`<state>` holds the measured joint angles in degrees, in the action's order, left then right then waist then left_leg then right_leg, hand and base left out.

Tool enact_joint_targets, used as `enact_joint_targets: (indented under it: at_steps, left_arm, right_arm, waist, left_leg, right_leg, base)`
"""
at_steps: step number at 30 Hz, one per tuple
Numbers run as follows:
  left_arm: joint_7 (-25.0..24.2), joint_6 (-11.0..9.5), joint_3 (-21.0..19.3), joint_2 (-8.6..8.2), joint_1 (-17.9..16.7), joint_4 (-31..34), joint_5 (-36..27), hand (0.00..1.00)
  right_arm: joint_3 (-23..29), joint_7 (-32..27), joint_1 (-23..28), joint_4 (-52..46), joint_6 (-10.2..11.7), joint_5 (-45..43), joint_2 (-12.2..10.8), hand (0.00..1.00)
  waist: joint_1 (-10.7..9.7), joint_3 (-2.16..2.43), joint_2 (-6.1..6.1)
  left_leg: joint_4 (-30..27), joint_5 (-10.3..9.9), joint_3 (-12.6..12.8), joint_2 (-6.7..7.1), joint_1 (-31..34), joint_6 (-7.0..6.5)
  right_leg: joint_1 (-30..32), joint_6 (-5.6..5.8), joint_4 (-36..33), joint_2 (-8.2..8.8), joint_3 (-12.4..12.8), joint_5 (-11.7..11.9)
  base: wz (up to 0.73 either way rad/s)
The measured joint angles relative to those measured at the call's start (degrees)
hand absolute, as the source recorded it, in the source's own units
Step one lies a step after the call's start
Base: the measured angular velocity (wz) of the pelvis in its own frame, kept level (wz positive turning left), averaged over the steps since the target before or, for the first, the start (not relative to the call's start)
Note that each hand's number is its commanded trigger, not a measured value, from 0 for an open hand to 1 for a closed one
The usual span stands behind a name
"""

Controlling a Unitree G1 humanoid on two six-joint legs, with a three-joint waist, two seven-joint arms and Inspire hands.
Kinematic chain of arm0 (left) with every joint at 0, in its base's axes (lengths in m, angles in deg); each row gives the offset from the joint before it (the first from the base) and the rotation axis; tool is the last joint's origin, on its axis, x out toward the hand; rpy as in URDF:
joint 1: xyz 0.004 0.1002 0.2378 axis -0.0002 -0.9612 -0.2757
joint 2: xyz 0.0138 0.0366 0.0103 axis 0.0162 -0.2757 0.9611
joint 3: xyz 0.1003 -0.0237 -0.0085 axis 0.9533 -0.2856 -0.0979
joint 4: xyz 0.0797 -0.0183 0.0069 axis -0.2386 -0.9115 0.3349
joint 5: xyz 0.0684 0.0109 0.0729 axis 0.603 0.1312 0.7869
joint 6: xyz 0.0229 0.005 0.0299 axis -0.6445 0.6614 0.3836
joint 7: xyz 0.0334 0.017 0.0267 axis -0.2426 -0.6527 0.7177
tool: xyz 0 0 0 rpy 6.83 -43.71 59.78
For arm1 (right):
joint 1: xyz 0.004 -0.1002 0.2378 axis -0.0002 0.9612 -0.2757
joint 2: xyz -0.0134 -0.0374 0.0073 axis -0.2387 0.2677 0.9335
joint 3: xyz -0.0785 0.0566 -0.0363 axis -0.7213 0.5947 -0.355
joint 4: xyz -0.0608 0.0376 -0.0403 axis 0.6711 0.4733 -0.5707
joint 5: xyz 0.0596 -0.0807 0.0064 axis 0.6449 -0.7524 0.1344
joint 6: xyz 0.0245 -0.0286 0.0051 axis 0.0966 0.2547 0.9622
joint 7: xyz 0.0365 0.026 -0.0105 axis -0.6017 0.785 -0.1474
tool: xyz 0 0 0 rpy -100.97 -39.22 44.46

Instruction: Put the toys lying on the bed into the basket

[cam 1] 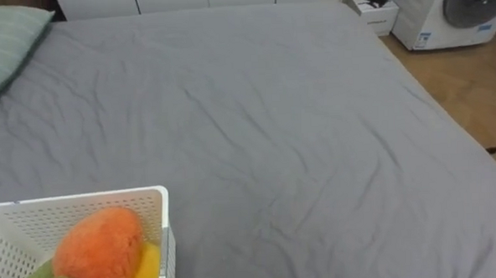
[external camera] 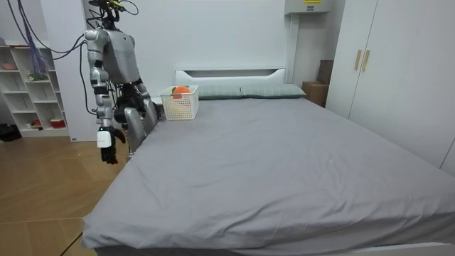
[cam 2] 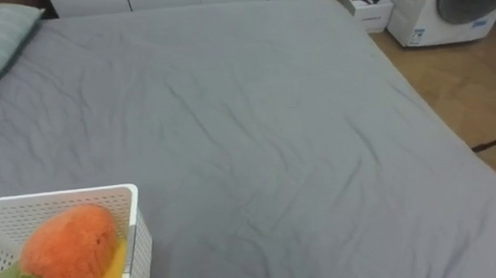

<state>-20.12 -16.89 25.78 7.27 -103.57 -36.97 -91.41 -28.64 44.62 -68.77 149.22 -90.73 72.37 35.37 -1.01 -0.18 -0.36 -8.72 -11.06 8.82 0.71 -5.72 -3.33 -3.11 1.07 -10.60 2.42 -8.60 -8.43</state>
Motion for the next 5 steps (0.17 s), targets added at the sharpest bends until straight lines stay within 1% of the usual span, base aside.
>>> enact_joint_targets:
  at_steps: [2, 3, 5]
  left_arm:
    - [0.0, 0.8, 0.2, -0.1, 0.2, 0.0, 1.1, 0.0]
    - [0.0, 1.5, 0.2, -0.13, 0.4, 0.1, 1.8, 0.0]
    - [0.3, 2.2, 0.4, -0.16, 1.1, 0.3, 2.3, 0.0]
  right_arm:
    - [-1.3, 0.0, -2.1, -0.2, -0.6, -1.7, -0.1, 0.0]
    - [-2.2, 0.4, -3.0, -0.6, -1.1, -2.5, -0.2, 0.0]
    - [-2.7, 1.5, -3.1, -2.0, -1.2, -3.5, -0.4, 0.0]
  waist:
    - [0.2, 0.01, 0.01]
    - [0.5, 0.02, 0.03]
    - [1.3, 0.05, 0.15]
  left_leg:
    - [0.0, 0.0, -0.2, 0.0, 0.1, 0.02]
    - [0.1, 0.0, -0.3, 0.0, 0.2, 0.04]
    - [0.1, 0.0, -0.8, 0.0, 0.2, 0.07]
  right_leg:
    - [0.0, -0.04, 0.2, 0.01, -0.3, 0.0]
    - [0.0, -0.05, 0.3, -0.01, -0.4, 0.0]
    - [-0.3, -0.01, 1.0, -0.05, -0.9, 0.1]
  base:
    - [0.09]
    - [0.07]
    - [0.11]
